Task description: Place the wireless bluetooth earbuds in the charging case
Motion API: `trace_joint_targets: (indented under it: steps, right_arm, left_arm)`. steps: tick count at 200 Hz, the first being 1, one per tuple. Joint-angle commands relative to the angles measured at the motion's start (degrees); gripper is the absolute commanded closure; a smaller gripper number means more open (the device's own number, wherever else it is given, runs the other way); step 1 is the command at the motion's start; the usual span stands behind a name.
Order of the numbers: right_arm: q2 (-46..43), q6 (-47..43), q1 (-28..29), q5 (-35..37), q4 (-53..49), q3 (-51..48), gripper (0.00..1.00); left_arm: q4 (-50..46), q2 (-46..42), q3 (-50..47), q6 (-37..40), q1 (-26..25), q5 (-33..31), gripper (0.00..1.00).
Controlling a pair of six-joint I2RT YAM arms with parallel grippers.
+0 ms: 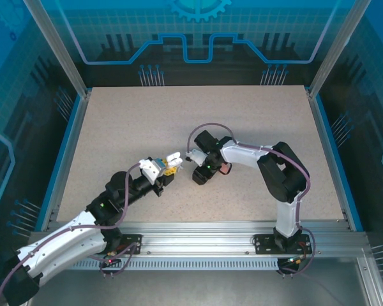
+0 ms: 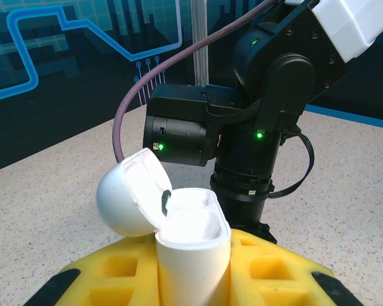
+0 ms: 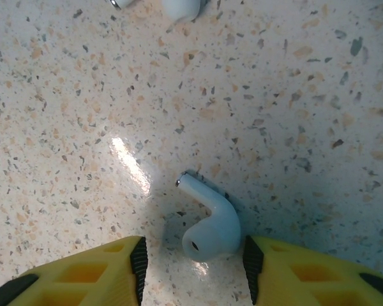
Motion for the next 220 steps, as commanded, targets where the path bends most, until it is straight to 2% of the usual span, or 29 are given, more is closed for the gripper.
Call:
trace_joint_targets:
  steps: [1,91,150,220]
  right_arm:
    - [0.86,1.12,0.83,3.69,-0.46,0.99,0.55]
    - [2.38,2.94,2.88,7.81,2.94,0.65,0.66]
    - [1.69,3.24,3.42,9.70,4.52,1.09,0.61]
    - [0.15,1.12,5.34,15.03,1.62,2.58,0.60]
  left_arm:
    - [0.72,-0.10,0.80,0.00,-0.32,-0.85,1.00]
    - [0.64,-0.27,0.73,0.12,-0.36,-0.87,1.00]
    - [0.47,-0.68,0.80,0.30,-0.28,-0.94,1.00]
    - [0.55,-0.59,0.77,0.69,-0.32,-1.11,1.00]
